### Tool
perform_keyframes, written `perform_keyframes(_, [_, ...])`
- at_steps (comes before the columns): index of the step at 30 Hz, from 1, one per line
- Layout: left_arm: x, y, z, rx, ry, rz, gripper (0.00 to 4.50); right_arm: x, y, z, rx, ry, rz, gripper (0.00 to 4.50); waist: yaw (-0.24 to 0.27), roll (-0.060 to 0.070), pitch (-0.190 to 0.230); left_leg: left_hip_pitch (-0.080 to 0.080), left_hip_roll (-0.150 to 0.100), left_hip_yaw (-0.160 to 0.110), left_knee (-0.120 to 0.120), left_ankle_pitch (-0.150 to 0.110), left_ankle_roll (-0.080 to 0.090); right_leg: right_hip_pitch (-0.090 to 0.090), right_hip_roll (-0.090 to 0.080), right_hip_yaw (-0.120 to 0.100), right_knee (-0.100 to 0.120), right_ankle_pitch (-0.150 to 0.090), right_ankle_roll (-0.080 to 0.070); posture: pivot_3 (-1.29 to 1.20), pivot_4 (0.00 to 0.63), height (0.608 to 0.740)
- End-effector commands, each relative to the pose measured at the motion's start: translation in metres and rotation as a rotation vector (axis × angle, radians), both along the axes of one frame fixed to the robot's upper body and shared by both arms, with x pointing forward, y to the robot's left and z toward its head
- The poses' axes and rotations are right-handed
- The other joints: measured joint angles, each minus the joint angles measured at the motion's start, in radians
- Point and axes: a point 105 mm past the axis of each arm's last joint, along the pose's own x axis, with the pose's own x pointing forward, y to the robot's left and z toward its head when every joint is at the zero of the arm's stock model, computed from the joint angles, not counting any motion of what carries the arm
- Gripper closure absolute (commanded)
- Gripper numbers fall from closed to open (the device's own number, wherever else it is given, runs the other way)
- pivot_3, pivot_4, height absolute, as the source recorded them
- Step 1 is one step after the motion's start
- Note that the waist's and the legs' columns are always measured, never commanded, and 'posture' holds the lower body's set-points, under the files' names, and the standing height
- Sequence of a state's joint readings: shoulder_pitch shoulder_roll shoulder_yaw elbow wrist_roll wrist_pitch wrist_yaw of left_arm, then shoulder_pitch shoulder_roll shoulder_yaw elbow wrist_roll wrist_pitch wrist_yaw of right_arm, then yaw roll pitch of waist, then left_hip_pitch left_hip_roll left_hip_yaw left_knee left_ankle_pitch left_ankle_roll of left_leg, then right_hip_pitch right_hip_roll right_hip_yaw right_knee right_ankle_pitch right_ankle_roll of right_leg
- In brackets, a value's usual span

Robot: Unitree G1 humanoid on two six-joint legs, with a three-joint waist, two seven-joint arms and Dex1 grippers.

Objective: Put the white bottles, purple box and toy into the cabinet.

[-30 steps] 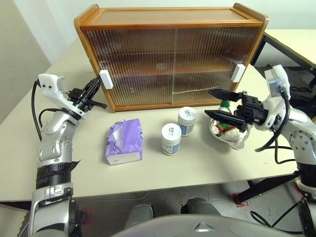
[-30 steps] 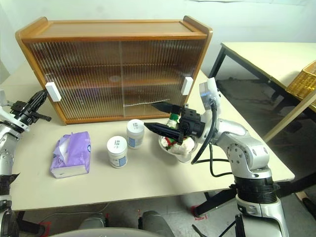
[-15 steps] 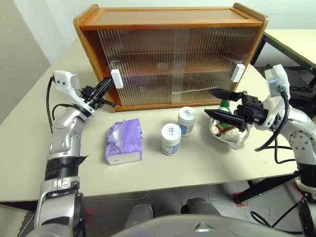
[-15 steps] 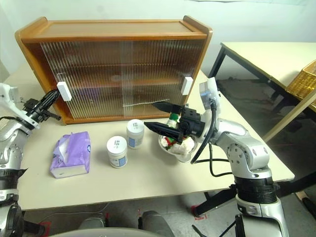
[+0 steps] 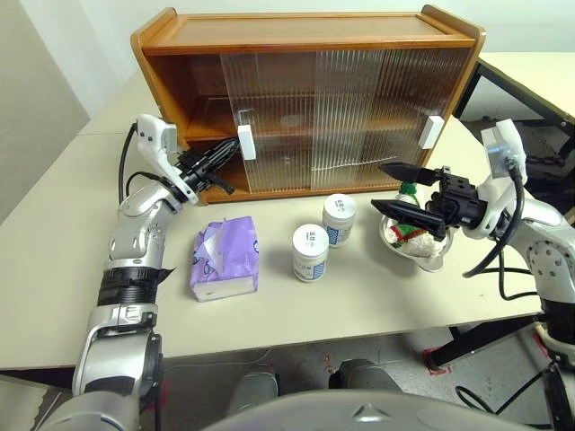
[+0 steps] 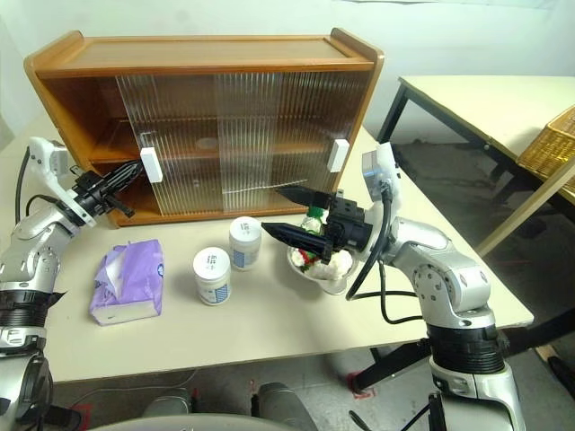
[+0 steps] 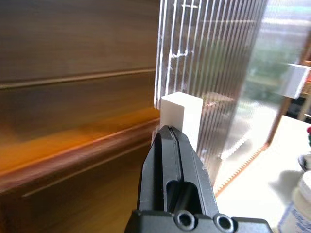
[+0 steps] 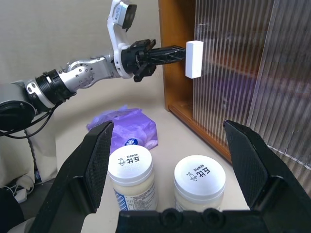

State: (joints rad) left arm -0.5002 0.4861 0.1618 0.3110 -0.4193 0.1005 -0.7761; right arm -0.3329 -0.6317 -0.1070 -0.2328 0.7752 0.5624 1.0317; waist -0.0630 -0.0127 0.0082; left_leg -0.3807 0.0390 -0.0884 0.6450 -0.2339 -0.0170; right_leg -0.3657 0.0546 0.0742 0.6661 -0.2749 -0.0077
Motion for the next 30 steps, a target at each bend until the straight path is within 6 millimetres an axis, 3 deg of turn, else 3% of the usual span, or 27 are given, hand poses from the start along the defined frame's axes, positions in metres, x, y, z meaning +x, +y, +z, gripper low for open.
perform_keyframes(1, [0.002, -0.015, 0.005, 0.027, -0.005, -0.056, 4.48, -0.002, 0.000, 0.005, 0.007, -0.025, -0.004, 0.00, -0.001, 0.000, 0.000, 0.000, 0.000, 0.000, 0.000, 0.000, 0.000, 0.000, 0.000, 0.000, 0.000, 0.000, 0.000, -0.18, 0.000, 0.740])
perform_keyframes(11, [0.008, -0.036, 0.008, 0.045, -0.009, -0.128, 4.48, -0.003, 0.001, 0.005, 0.007, -0.023, -0.012, 0.00, -0.007, 0.000, 0.000, 0.000, 0.000, 0.000, 0.002, 0.000, 0.001, 0.000, 0.000, 0.000, 0.000, 0.001, 0.001, -0.19, 0.000, 0.740])
perform_keyframes(21, [0.008, -0.072, 0.002, 0.093, 0.009, -0.287, 4.48, -0.003, 0.000, 0.006, 0.007, -0.024, -0.022, 0.00, -0.017, 0.000, 0.000, -0.003, 0.000, 0.000, 0.015, -0.006, 0.011, 0.000, 0.000, 0.000, -0.001, 0.001, 0.005, -0.20, 0.000, 0.740])
perform_keyframes(26, [0.011, -0.079, 0.002, 0.096, 0.007, -0.310, 4.48, -0.003, -0.001, 0.006, 0.005, -0.025, -0.027, 0.00, -0.021, 0.000, 0.000, -0.003, 0.000, 0.000, 0.016, -0.007, 0.011, 0.000, 0.000, 0.001, -0.002, 0.002, 0.006, -0.21, 0.000, 0.740])
perform_keyframes(30, [0.011, -0.072, 0.008, 0.067, -0.009, -0.283, 4.48, -0.004, -0.001, 0.005, 0.004, -0.023, -0.031, 0.00, -0.024, 0.000, 0.000, -0.003, 0.000, 0.000, 0.016, -0.007, 0.012, 0.000, 0.000, 0.001, -0.002, 0.001, 0.007, -0.21, 0.000, 0.740])
